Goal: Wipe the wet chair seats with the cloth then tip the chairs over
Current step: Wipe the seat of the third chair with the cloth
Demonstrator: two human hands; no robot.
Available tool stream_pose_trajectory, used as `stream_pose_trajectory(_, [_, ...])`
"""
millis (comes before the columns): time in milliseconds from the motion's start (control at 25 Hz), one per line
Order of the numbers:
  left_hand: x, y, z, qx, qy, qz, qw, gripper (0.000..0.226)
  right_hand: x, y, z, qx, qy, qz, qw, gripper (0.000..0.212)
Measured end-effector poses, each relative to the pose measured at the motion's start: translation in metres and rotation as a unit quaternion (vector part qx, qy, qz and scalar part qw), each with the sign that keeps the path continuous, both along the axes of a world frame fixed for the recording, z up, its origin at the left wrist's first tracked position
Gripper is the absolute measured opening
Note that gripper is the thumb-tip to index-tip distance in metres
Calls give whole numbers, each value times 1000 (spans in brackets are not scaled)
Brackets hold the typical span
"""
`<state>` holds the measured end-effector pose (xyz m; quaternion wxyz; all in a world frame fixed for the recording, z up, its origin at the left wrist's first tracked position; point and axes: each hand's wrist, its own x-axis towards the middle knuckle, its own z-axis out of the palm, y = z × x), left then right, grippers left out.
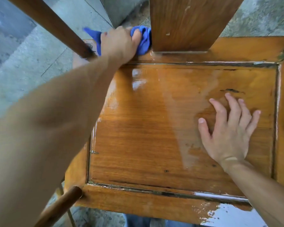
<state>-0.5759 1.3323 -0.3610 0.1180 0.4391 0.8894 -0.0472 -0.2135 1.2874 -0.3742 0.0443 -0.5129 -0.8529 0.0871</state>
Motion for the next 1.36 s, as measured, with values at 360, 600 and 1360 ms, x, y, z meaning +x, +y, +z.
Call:
stream_pose_trajectory(360, [34,-49,-8,145,-12,-18,989,50,0,2,-2,-5,5,-2,1000,56])
stream_pose_trajectory(600, [166,-243,5,102,-46,-9,994,50,3,0,-1,-23,0,-7,1000,57])
stream_pose_trajectory(1360, [237,-133,-3,54,-27,-271,961,65,59,0,-2,23,130,-34,991,52])
